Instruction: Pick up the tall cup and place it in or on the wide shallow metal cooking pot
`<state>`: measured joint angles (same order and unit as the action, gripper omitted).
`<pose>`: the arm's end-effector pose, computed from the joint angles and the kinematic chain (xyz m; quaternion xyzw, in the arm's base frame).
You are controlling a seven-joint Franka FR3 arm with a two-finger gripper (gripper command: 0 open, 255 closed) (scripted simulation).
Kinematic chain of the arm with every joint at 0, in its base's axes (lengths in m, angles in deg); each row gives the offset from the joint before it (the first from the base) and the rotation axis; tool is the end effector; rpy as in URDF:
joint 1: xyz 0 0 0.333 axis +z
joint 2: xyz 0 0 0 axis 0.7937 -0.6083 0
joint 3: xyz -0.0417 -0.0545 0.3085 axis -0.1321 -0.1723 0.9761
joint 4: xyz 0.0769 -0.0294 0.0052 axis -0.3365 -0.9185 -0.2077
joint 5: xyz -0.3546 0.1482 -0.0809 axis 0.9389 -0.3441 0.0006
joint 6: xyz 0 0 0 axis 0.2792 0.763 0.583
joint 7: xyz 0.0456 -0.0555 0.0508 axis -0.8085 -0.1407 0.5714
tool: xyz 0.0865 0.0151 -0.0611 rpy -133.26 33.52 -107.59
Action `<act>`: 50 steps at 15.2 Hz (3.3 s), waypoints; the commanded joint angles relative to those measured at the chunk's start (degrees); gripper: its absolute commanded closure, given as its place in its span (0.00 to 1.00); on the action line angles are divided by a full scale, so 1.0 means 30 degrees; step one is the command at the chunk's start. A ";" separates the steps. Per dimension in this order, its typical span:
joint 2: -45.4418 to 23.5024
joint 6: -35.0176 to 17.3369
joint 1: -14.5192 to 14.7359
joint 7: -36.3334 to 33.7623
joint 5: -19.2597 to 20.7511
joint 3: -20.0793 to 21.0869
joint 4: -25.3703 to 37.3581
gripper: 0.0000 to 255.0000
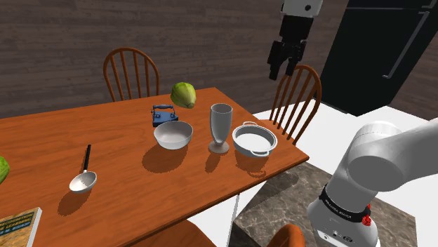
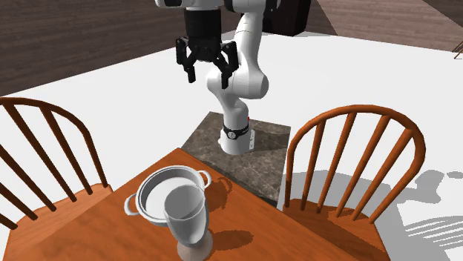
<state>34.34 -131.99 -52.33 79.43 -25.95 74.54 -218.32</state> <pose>0.2929 0.0160 0.6203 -0.9983 0.0541 -0.0177 0.0117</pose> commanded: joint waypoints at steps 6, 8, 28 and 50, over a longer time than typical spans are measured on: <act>-0.2435 -0.3087 -0.0066 0.0363 0.0170 -0.0105 -0.0687 0.00; -0.3553 -0.4280 -0.0091 0.0495 0.0232 -0.0145 -0.0774 0.00; -1.3076 -1.2462 -0.0257 0.1227 0.0556 -0.0344 0.0489 0.00; -1.2934 -1.2087 -0.0256 0.1222 0.0558 -0.0343 0.0722 1.00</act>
<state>-4.75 -168.97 -53.07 83.05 -24.29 73.54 -216.63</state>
